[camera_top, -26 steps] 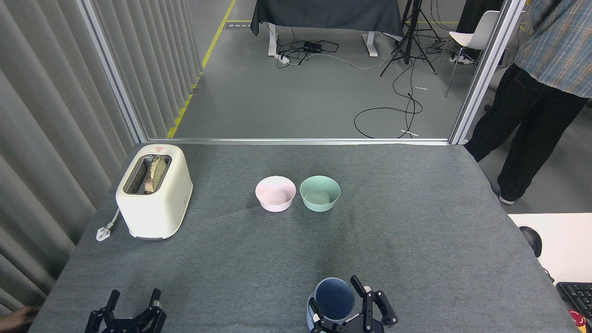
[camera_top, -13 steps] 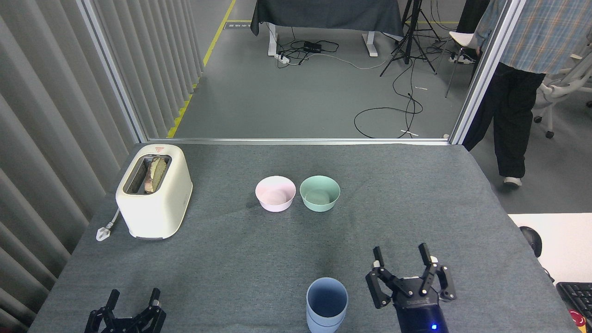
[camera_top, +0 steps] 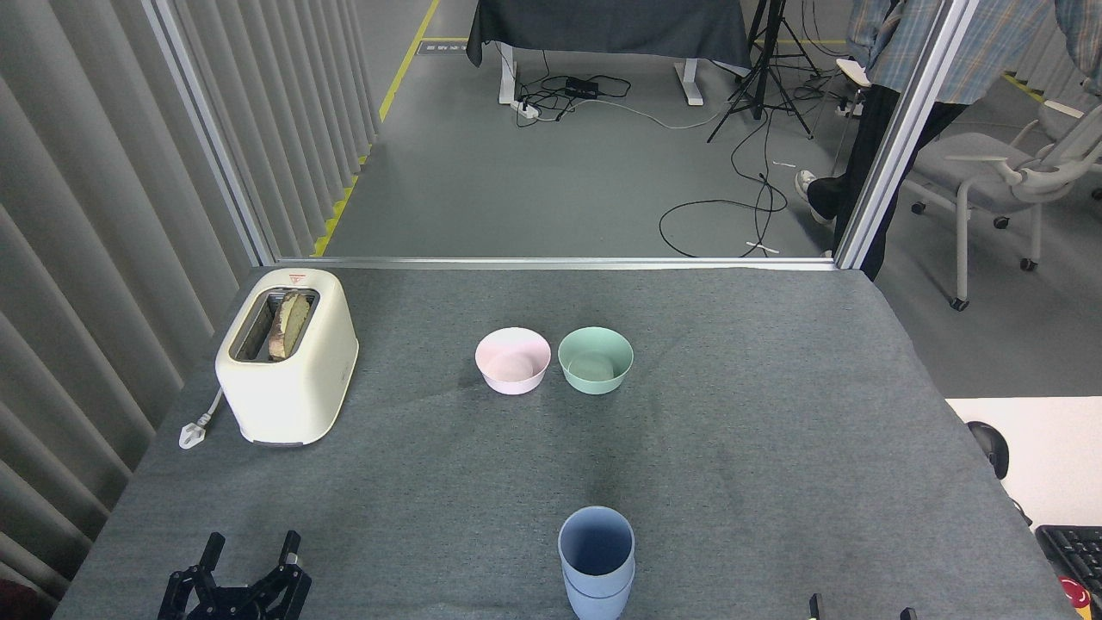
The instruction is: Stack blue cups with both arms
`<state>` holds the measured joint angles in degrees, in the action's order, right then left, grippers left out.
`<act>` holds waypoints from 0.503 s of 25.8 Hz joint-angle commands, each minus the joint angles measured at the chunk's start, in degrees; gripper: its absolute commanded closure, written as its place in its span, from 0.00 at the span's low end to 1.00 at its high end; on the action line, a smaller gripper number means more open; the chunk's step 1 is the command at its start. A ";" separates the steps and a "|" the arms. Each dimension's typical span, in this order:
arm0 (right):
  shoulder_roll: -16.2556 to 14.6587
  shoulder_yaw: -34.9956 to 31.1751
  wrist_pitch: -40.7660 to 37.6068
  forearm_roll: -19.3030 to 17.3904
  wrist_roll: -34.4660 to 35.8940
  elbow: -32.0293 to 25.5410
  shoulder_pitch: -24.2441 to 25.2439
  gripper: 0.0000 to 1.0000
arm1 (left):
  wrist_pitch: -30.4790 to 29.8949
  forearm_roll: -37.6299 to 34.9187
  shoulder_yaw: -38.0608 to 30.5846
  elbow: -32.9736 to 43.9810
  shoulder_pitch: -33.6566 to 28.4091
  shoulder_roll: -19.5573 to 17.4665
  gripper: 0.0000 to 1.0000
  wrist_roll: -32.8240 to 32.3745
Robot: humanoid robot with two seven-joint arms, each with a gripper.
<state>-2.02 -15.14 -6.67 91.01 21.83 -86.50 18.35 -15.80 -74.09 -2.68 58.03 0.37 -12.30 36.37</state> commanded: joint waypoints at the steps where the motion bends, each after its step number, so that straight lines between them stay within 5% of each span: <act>1: -0.26 0.02 0.17 -0.14 0.50 -0.07 0.63 0.00 | -3.88 -0.09 0.13 3.06 -1.69 -0.27 0.00 0.02; 4: -0.26 0.55 -0.45 -0.14 0.41 -0.60 0.72 0.00 | -8.19 -0.88 0.13 6.93 -5.29 -1.32 0.00 -0.16; 13: -0.35 0.90 -2.82 0.13 0.41 -0.77 0.98 0.00 | -7.93 -0.88 -1.89 12.20 -14.96 -3.34 0.00 -0.24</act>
<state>-2.31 -14.32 -8.61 91.08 22.25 -87.15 19.22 -23.68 -75.00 -3.61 69.36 -12.23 -15.40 36.13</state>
